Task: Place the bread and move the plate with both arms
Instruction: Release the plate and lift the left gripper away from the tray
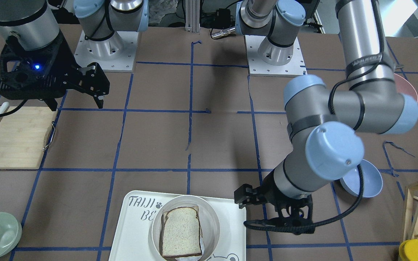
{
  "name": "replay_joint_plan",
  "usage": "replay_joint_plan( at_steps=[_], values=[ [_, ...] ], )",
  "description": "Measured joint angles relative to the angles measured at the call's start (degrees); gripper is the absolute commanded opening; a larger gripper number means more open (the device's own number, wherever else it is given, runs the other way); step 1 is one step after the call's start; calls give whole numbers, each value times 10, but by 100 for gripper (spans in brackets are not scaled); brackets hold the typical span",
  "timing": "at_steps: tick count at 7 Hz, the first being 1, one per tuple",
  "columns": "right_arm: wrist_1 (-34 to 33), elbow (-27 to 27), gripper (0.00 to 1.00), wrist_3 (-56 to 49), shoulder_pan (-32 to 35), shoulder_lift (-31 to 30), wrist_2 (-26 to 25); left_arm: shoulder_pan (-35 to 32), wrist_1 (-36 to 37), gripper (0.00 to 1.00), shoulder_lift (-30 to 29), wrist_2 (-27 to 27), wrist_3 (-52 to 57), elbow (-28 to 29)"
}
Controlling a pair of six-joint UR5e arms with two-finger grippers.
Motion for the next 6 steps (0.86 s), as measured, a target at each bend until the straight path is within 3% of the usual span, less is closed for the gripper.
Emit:
replay_joint_plan(
  at_steps=[3, 6],
  values=[
    [-2, 4, 100, 0, -1, -1, 1, 41, -143, 100, 125, 38, -2, -34],
    [-3, 5, 100, 1, -2, -1, 1, 44, -161, 100, 224, 67, -12, -145]
  ],
)
